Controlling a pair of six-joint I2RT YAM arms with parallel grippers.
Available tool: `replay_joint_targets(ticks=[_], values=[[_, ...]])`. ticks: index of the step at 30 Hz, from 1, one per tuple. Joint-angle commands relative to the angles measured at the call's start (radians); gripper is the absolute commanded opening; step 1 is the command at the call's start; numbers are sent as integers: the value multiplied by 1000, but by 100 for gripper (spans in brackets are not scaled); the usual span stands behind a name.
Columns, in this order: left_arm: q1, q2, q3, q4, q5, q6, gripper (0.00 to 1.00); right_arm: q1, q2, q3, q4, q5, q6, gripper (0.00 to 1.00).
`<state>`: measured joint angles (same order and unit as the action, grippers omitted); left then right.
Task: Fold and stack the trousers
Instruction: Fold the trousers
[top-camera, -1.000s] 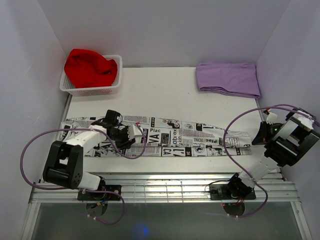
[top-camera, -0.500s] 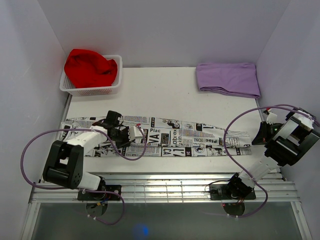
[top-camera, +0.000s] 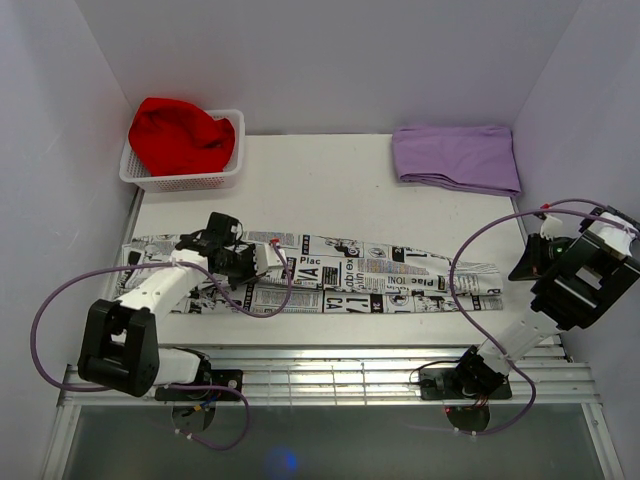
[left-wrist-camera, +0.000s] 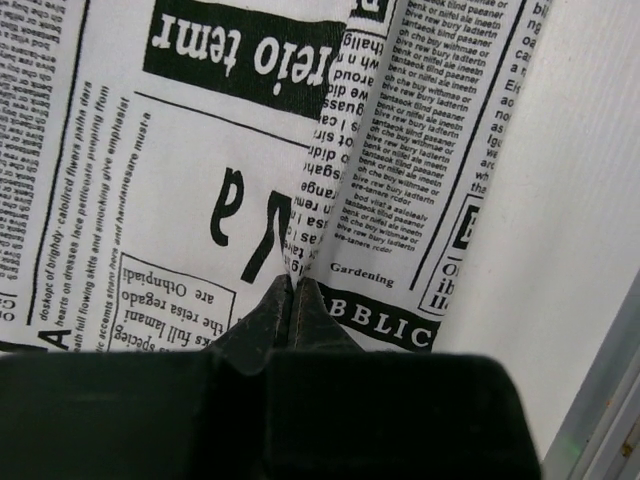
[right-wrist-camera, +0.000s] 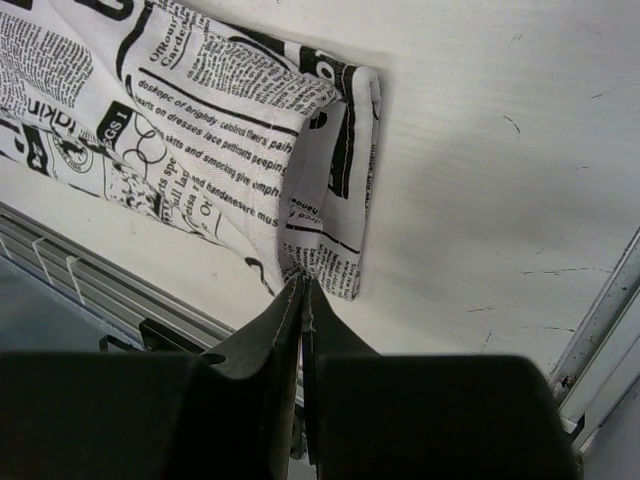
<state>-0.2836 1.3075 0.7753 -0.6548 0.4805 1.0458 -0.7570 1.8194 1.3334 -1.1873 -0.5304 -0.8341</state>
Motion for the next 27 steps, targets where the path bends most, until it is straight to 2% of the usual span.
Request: replay_joint_targets(ticks=[1,6,13,16,21,24,25,27], values=[[-3,-22,21,-60,20,-1,0,-8,15,61,-9,-34,18,8],[-3,-71,64,-156,88,10,0,-10,-14,116,-83,-45,-14,8],[3,-197,53,-247,66,40,0,-30,-72,156,-118,-11,-65,8],[4,-241,12,-269,52,54,0,-38,-72,118,-109,24,-83,8],[6,-248,-76,-255,61,65,0,-38,-54,1,1,64,-65,8],[6,-225,-123,-200,44,37,0,-38,-23,-28,-14,46,-45,27],[6,-218,-136,-187,41,33,0,-38,-28,-37,-15,38,-45,41],[6,-200,-142,-152,40,11,1,-38,-57,-77,-21,12,-57,53]])
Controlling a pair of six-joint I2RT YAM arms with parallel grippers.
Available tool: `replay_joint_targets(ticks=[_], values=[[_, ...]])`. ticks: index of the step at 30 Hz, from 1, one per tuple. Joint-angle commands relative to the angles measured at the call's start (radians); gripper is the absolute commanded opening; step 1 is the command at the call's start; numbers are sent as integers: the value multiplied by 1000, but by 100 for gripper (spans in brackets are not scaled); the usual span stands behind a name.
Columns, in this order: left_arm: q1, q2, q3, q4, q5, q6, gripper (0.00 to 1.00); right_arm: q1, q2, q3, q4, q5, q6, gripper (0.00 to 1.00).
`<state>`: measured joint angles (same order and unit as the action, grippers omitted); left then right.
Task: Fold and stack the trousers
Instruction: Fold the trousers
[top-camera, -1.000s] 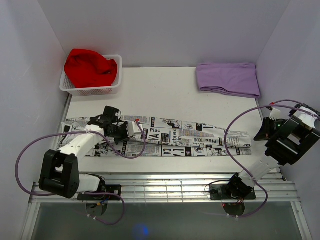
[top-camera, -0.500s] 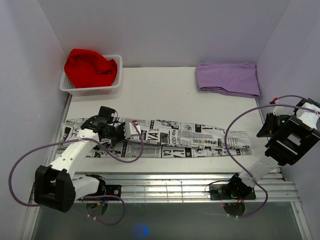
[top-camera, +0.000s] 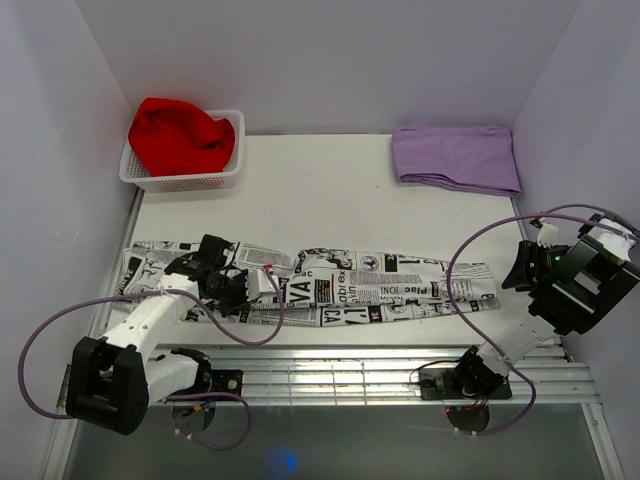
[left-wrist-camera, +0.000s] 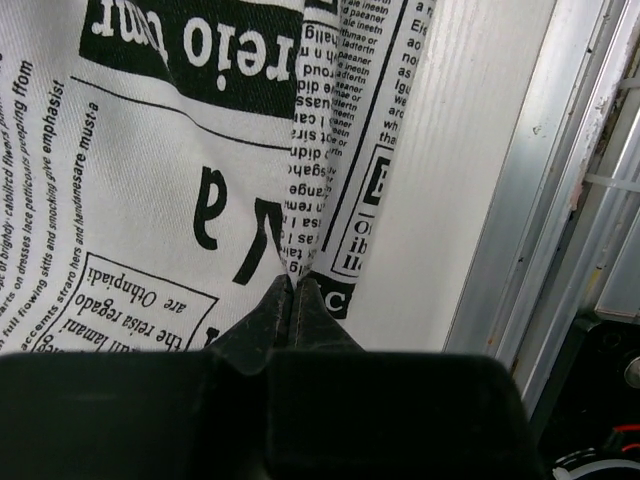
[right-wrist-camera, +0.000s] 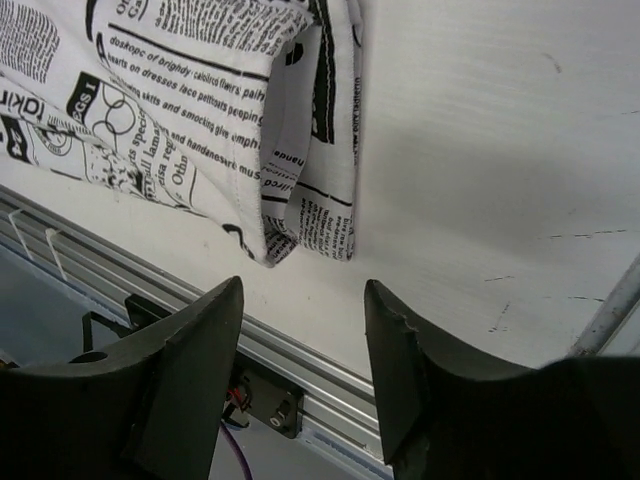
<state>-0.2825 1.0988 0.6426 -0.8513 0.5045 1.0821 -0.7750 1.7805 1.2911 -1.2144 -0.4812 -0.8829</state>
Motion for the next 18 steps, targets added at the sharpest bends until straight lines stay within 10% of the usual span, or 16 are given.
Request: replay_joint_targets(ticks=[1,18], values=[[5,15,-8,52,17,-31,2,-20,-29,-47,4,-43,-14,59],[5,200,17,109,95,-134,1,-9,-138,-303,118,-79,-48,58]])
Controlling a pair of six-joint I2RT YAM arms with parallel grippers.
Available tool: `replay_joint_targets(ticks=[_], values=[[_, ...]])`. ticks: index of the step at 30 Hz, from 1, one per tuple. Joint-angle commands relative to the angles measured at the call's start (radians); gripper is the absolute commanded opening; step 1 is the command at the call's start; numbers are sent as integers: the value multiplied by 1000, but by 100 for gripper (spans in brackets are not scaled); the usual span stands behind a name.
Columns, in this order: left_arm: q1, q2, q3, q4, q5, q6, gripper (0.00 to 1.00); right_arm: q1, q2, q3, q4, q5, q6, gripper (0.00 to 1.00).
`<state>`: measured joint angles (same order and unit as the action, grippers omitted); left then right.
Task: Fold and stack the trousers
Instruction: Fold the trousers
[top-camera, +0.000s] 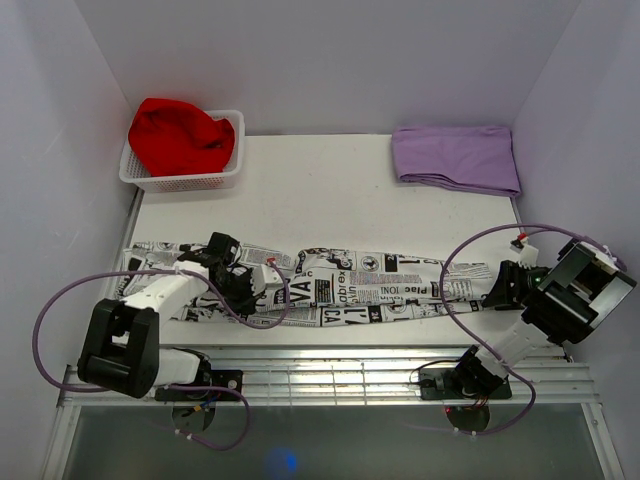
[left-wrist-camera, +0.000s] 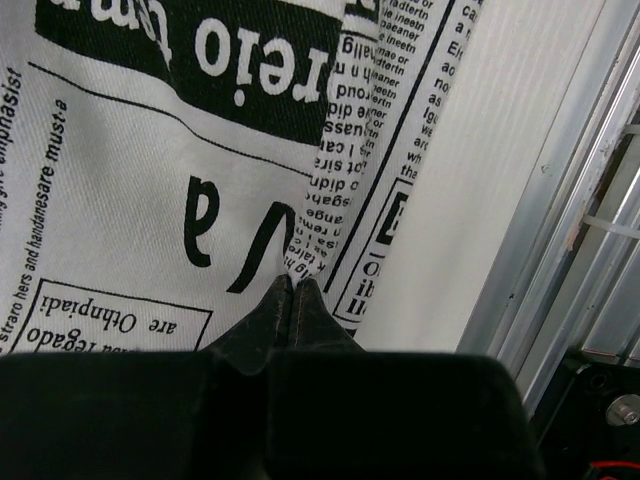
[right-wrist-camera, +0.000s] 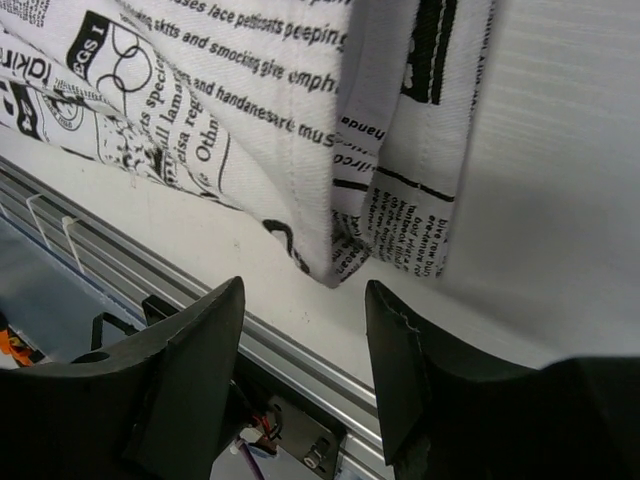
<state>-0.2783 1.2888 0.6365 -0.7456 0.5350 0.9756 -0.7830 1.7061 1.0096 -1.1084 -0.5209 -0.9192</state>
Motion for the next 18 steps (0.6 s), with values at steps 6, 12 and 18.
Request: replay_joint_targets(ticks=[6,12,18], values=[[1,44,2,32,14,-17,0,4,-86,-62,42,-88,-9,57],[1,64,-1,40,0,-17,0,5,-45,-22,73,-120,23,57],[-1,72,17,48,14,-31,0,18,13,14,116,-108,80,57]])
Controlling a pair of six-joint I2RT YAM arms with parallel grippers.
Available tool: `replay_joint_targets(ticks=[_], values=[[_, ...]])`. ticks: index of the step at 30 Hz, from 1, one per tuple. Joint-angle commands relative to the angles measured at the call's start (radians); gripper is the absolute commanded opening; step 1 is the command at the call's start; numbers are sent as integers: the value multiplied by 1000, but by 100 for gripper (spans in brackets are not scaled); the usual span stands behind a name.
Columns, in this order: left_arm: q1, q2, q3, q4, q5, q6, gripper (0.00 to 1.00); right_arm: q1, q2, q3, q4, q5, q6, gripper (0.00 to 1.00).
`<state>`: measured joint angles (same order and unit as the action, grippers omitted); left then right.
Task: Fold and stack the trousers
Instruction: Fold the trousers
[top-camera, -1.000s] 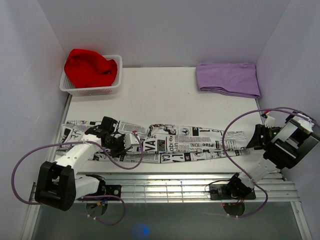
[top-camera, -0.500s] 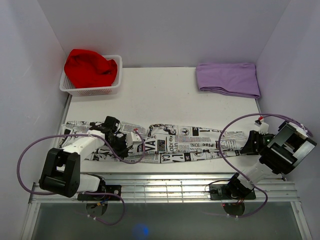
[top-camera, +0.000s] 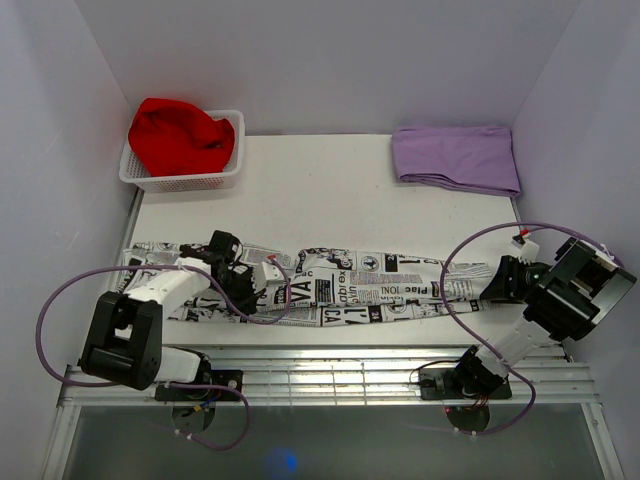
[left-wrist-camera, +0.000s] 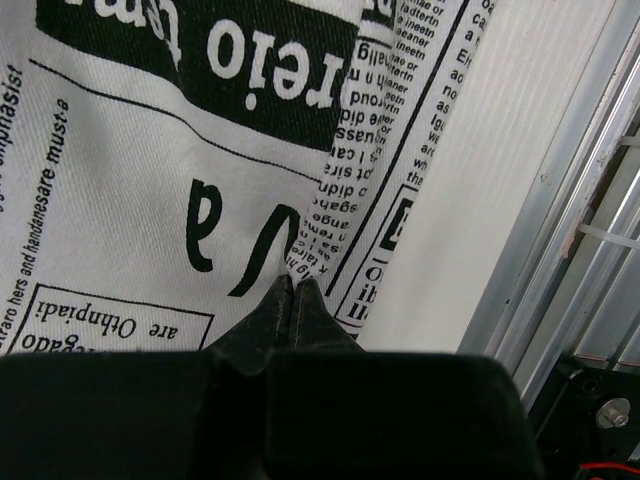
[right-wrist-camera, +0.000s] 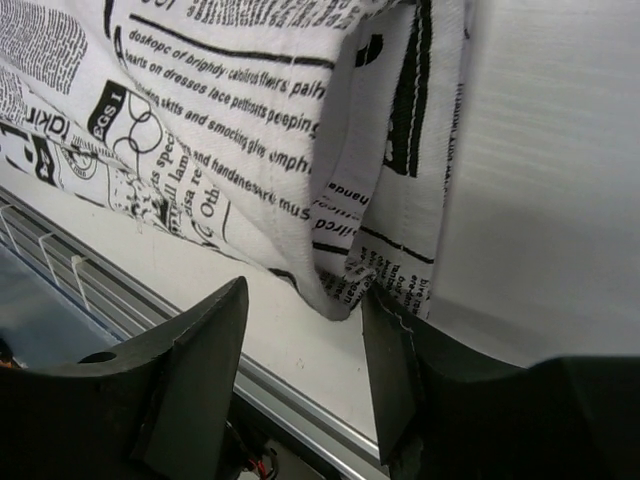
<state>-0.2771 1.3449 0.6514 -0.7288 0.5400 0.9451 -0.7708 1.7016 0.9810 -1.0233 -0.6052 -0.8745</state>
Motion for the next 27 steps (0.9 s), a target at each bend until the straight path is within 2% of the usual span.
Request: replay_joint_targets(ticks=[1,2,3,4,5,6,8,18,22,27], values=[[-1,16,4,29,11,3,0,5,23,56,28,-25,38,55],[-1,16,5,29,11,4,0,5,30,62,20,-31,42,51],[-1,16,7,29,11,6,0,5,32,67,20,-33,46,42],[-1,10,10,29,8,12,0,7,32,76,20,-39,58,28],[-1,4,10,28,8,15,0,5,32,79,20,-44,65,28],[-1,-3,14,28,11,17,0,5,32,84,22,-45,71,15],[-1,-24,22,20,17,17,0,7,30,97,25,-51,84,8],[-1,-151,123,-92,48,41,0,5,4,290,-115,-108,60,8],[-1,-211,131,-168,51,78,0,-5,-3,324,-153,-47,19,8],[-1,-286,53,-208,40,132,0,-25,6,291,-147,51,-41,8]])
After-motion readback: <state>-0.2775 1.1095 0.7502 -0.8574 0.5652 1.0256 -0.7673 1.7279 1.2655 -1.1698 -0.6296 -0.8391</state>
